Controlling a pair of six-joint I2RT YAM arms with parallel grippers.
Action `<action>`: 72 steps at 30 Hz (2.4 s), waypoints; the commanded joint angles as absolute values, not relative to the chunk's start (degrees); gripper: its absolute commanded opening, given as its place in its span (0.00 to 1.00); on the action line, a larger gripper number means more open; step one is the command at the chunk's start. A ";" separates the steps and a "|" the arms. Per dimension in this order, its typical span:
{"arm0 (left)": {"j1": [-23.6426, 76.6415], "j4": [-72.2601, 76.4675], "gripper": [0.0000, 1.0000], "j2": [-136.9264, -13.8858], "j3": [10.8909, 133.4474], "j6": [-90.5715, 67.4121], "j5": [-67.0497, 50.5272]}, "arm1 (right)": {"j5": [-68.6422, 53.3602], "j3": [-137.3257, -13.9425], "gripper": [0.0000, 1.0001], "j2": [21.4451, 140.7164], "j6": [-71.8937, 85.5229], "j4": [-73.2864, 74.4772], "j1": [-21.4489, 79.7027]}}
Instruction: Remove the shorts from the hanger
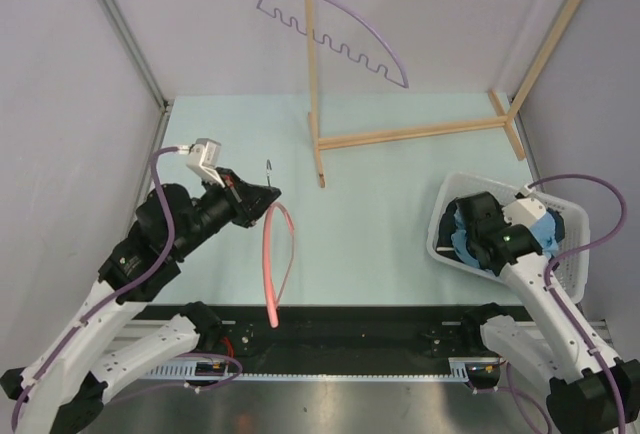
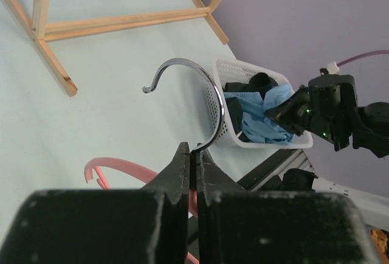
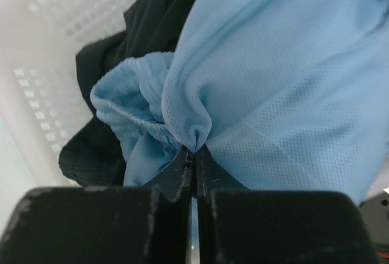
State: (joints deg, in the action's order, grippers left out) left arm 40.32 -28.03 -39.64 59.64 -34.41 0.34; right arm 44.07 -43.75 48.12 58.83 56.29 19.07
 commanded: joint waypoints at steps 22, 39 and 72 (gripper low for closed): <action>39.99 -23.99 0.00 -50.62 64.77 -22.33 12.12 | 20.34 -65.73 1.00 41.48 29.89 53.62 18.62; 40.08 -32.52 0.00 -57.92 68.03 -16.79 36.11 | -1.50 -68.38 1.00 59.57 27.17 16.44 61.86; 42.10 -28.04 0.76 -48.52 67.50 -17.40 21.28 | 23.36 -68.30 0.00 64.27 33.21 25.13 68.47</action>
